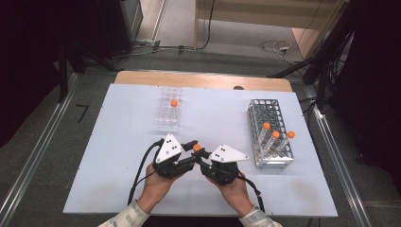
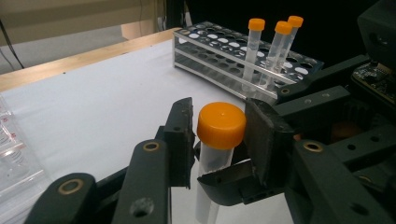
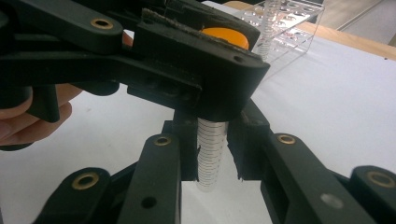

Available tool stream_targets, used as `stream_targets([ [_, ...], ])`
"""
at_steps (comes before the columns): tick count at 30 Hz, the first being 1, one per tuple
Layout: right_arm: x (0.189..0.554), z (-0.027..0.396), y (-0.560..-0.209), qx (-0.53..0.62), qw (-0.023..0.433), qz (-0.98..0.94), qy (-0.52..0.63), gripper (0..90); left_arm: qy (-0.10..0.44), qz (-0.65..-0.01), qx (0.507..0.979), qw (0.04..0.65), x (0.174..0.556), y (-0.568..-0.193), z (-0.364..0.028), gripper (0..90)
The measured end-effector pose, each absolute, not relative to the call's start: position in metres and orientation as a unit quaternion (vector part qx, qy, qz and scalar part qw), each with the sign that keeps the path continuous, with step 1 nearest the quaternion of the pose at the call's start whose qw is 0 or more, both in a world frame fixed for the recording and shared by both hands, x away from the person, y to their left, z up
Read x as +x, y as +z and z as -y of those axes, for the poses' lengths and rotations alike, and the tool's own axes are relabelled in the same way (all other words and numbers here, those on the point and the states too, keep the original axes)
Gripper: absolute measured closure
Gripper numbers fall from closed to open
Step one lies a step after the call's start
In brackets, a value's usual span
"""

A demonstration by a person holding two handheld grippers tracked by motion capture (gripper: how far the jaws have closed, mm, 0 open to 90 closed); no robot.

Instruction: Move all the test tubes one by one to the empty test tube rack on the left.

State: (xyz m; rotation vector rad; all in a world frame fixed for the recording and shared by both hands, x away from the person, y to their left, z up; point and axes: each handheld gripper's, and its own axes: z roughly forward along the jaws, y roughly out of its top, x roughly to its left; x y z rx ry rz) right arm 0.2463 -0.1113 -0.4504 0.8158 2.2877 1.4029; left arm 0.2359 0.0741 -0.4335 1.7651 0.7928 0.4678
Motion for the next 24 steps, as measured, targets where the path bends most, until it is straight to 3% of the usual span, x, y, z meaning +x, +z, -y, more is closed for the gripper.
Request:
stream_targets([
  [9, 0.246, 0.112, -0.450, 0.288, 0.167, -0.803, 0.494, 69.4, 0.197, -0.335, 0.743, 0.544, 0.237, -0.433, -0.076, 68.8],
  [15, 0.247, 0.114, -0.449, 0.294, 0.162, -0.805, 0.488, 45.6, 0.200, -0.341, 0.737, 0.548, 0.240, -0.428, -0.083, 69.1],
  [20, 0.247, 0.127, -0.445, 0.309, 0.160, -0.801, 0.487, 34.8, 0.200, -0.357, 0.731, 0.546, 0.246, -0.428, -0.091, 69.1],
  [24, 0.243, 0.145, -0.442, 0.320, 0.164, -0.800, 0.480, 32.2, 0.206, -0.368, 0.726, 0.543, 0.251, -0.426, -0.099, 69.1],
])
